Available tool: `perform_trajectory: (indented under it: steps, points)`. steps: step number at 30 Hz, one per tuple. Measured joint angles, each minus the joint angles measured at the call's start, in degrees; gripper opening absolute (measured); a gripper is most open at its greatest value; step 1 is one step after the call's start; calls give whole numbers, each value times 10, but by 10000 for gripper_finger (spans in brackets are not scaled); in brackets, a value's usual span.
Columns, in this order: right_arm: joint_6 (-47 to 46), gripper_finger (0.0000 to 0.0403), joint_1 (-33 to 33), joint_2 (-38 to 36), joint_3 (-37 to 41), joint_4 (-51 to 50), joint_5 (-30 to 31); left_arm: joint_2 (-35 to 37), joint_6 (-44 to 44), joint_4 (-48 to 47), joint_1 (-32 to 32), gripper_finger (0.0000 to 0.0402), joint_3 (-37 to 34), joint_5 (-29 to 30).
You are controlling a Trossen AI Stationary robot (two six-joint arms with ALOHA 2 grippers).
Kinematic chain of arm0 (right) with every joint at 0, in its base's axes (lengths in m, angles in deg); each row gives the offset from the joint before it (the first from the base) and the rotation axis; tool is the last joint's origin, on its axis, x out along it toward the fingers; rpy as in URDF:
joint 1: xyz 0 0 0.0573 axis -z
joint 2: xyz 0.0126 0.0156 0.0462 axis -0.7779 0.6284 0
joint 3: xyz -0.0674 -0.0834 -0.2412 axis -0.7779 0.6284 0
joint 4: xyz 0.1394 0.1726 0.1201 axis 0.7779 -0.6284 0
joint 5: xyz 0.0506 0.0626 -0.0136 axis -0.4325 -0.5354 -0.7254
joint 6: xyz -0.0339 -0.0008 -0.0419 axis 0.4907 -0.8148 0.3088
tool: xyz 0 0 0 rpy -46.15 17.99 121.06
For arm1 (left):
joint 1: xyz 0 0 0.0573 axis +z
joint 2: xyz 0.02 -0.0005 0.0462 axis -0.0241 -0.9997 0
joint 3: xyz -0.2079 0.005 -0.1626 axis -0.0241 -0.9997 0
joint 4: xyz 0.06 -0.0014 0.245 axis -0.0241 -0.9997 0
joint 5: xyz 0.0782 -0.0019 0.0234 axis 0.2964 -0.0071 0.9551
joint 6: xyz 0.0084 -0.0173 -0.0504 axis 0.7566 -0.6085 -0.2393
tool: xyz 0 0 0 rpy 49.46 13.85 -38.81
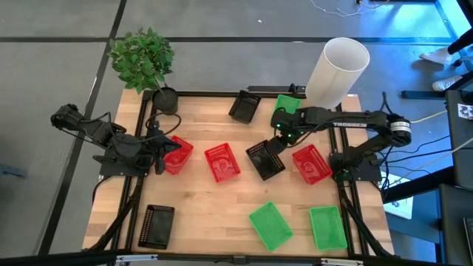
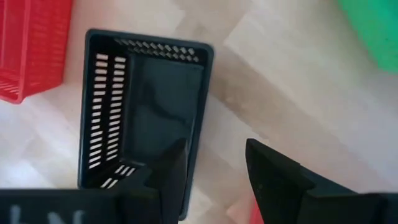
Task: Stack baskets by color
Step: Stack the middle black bin on the top black bin
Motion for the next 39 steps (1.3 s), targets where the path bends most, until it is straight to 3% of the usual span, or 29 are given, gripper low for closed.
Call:
perform_trajectory:
  steps: [4,29,33,37,39]
  points:
    - [3,163,0,24,0,17,-31,0,12,0,0,0,0,0]
    - [30,160,-4,163,0,64,-31,0,14,0,0,0,0,0]
    - [32,115,-4,181,0,73,-31,0,14,0,0,0,0,0]
    - [32,22,-4,187,0,89,-31,0,14,0,0,0,0,0]
    - [32,12,-4,187,0,99,-29,0,14,0,0,0,0,0]
